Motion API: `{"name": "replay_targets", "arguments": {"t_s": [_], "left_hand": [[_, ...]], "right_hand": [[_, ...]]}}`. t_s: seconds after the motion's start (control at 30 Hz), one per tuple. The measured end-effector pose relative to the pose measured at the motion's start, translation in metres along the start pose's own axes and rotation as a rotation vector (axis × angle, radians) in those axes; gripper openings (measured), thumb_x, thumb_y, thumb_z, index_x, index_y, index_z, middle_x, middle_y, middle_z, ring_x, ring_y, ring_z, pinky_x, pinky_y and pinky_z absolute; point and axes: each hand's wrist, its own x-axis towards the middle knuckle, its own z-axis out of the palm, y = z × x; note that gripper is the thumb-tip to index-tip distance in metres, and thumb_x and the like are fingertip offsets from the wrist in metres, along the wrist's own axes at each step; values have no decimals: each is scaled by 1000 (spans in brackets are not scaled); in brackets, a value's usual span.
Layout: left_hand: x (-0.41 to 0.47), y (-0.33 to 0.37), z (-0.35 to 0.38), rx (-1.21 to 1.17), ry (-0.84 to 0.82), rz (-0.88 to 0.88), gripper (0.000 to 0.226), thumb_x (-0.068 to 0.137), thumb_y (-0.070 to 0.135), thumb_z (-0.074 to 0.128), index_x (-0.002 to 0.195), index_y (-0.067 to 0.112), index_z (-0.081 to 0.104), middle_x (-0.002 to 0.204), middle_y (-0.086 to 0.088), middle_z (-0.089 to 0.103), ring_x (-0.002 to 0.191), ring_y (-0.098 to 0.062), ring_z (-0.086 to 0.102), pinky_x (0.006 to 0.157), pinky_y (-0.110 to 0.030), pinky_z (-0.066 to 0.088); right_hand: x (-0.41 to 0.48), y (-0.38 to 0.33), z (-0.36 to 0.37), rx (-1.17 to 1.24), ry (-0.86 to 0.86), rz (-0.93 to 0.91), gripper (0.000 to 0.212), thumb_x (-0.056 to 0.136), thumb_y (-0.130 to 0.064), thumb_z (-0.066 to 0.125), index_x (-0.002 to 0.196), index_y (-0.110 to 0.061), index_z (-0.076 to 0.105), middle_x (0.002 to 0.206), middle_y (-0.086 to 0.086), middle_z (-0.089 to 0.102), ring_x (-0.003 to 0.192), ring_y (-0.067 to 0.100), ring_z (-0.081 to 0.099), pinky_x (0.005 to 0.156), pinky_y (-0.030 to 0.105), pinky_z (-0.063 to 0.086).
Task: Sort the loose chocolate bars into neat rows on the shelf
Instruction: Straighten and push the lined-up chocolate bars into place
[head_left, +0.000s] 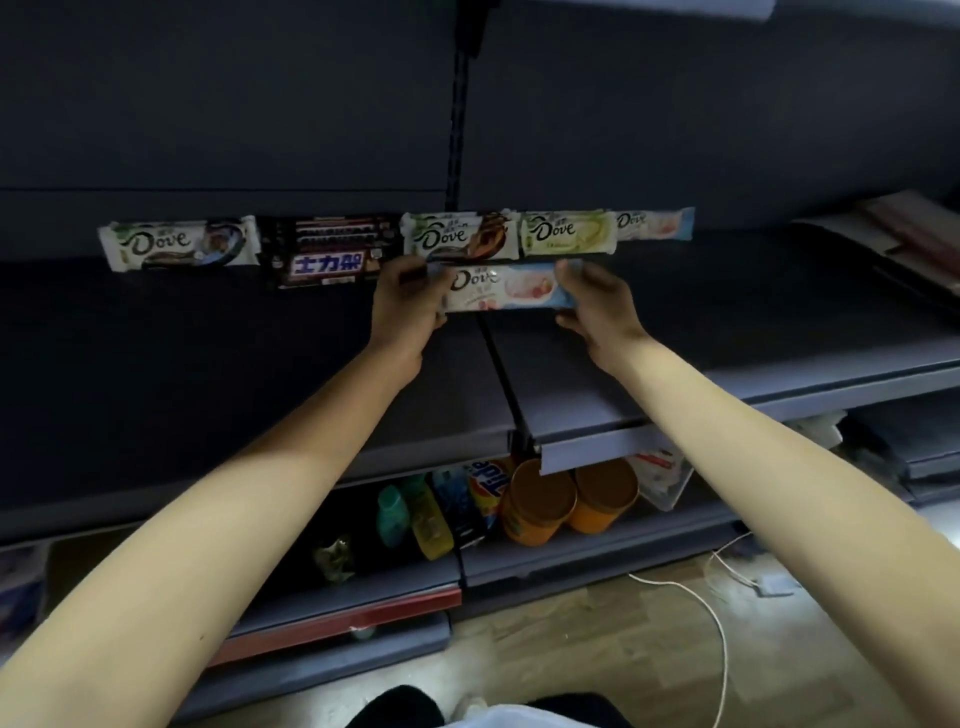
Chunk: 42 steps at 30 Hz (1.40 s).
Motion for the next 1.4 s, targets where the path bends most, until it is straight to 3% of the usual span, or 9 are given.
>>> {"name": "replay_targets", "arguments": {"t_s": [0.17, 0.4, 0.53, 0.63, 0.73, 0.87, 1.07, 1.27, 1.4], "left_hand": [[14, 7, 25, 183, -112, 53, 12, 89, 8, 58, 100, 10, 60, 80, 2, 59, 75, -8, 57, 74, -20, 50], [23, -6, 79, 474, -131, 60, 38, 86, 24, 64, 120, 16, 52, 111, 0, 55, 99, -16, 54, 84, -26, 47], [35, -7, 124, 382, -103, 27, 11, 84, 16, 64, 95, 18, 63, 108, -6, 63, 104, -21, 59, 93, -39, 50], [37, -7, 169, 346, -44, 23, 6, 83, 15, 64, 87, 19, 64, 100, -3, 63, 101, -20, 60, 92, -40, 52], [43, -8, 216, 309, -7, 29, 11, 84, 15, 64, 96, 16, 63, 105, -7, 64, 100, -20, 60, 90, -40, 52], [49, -12, 271, 295, 58, 30, 17, 86, 16, 60, 102, 14, 65, 108, -6, 66, 94, -18, 59, 81, -29, 50], [48, -18, 306, 346, 133, 13, 24, 92, 18, 51, 112, 16, 64, 116, -5, 63, 105, -19, 57, 81, -24, 43], [49, -21, 312, 449, 173, 6, 32, 97, 18, 36, 118, 18, 60, 116, -2, 61, 100, -16, 55, 82, -25, 43], [49, -24, 316, 541, 116, 16, 37, 97, 16, 31, 127, 17, 54, 124, 2, 56, 112, -18, 53, 93, -29, 44]], "right_hand": [[18, 3, -27, -58, 109, -35, 21, 94, -30, 52, 77, -20, 57, 75, -3, 60, 59, 5, 48, 48, 15, 40], [40, 9, -67, 72, 174, 4, 20, 95, -29, 50, 78, -21, 55, 79, -3, 60, 61, 7, 48, 57, 20, 42], [68, 6, -103, 70, 187, 21, 21, 95, -29, 51, 77, -21, 54, 78, -3, 58, 62, 8, 47, 57, 20, 43], [91, 1, -139, 38, 205, 45, 17, 96, -30, 48, 93, -18, 59, 89, 0, 60, 67, 7, 51, 62, 20, 47], [116, 2, -175, -62, 184, 88, 31, 97, -30, 44, 117, -11, 57, 105, 6, 60, 87, 14, 58, 77, 26, 52], [147, 12, -211, -220, 99, 107, 36, 90, -25, 56, 120, -6, 56, 119, 14, 62, 104, 25, 61, 96, 39, 50], [183, 22, -231, -413, -7, 150, 96, 52, -67, 66, 133, -18, 48, 134, 10, 48, 120, 30, 47, 102, 43, 41], [194, 12, -234, -295, -136, 132, 77, 67, -45, 75, 133, -16, 48, 133, 6, 50, 117, 23, 50, 98, 35, 43], [202, 16, -235, -313, -139, 88, 57, 84, -33, 63, 134, -10, 47, 134, 7, 51, 119, 23, 50, 98, 32, 43]]}}
